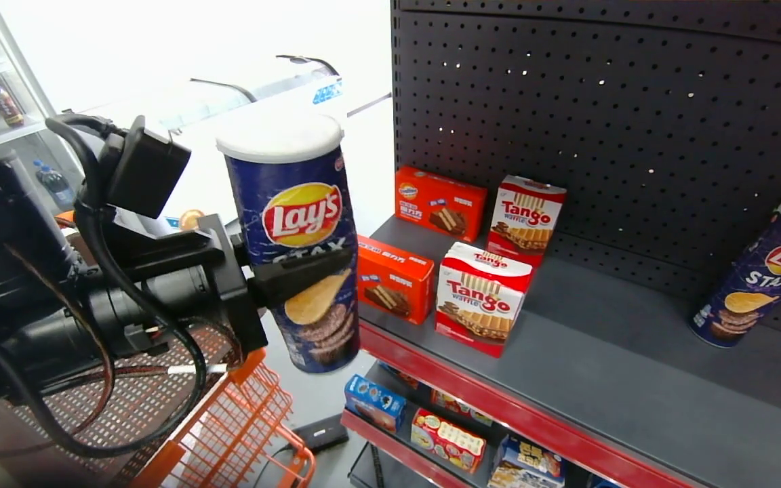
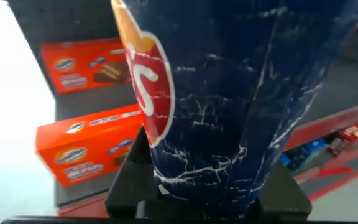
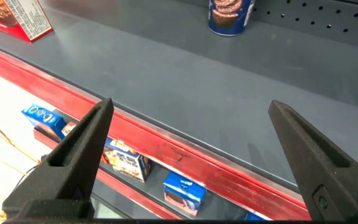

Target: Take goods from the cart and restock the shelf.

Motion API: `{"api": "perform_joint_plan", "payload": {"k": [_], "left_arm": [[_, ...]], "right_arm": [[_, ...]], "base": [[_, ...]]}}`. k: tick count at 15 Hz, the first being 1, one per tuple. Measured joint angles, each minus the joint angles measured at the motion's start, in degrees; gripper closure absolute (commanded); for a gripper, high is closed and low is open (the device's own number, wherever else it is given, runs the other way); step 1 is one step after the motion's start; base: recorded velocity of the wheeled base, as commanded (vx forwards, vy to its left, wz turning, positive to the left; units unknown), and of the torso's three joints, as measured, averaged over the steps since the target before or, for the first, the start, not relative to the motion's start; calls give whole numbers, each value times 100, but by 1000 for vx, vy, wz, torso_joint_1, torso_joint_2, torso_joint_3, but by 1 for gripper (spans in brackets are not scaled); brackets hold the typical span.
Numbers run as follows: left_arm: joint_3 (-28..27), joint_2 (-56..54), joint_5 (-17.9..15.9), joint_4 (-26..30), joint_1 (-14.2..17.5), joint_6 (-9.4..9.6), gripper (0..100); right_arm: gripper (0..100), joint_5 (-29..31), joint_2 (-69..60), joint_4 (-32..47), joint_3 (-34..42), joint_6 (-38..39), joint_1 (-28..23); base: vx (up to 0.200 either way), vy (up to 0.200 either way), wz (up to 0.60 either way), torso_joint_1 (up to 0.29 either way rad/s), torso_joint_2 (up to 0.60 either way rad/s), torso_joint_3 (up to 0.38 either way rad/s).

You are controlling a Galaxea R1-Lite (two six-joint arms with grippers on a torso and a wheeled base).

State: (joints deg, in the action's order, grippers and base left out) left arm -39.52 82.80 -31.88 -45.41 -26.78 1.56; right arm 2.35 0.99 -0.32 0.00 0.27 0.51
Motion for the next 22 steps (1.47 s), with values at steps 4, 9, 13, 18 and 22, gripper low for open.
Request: {"api": "perform_joint_plan", "payload": {"k": [4,9,13,18,22], "left_arm": [[55,-85,-510,44,-144,2,100],[193,-116,-525,15,-138,10,100],[100,-129,-560,1,-196,11,100],[39,-132,-764,6,-635,11,100],[44,-127,-736,9,-678,7,100]], "right_arm": [[0,-1,0,0,0,-13,-2],[0,-6,0,5,0,-5,1],[0,-9,0,2,0,-2,6],[0,-6,0,5,0,-2,1],[0,-6,0,5,0,-5,1]], "base": [[0,0,0,0,0,0],[0,0,0,0,0,0],[0,0,-600,-1,2,2],[0,0,-600,11,3,1],[0,0,-450,3,1,2]]}}
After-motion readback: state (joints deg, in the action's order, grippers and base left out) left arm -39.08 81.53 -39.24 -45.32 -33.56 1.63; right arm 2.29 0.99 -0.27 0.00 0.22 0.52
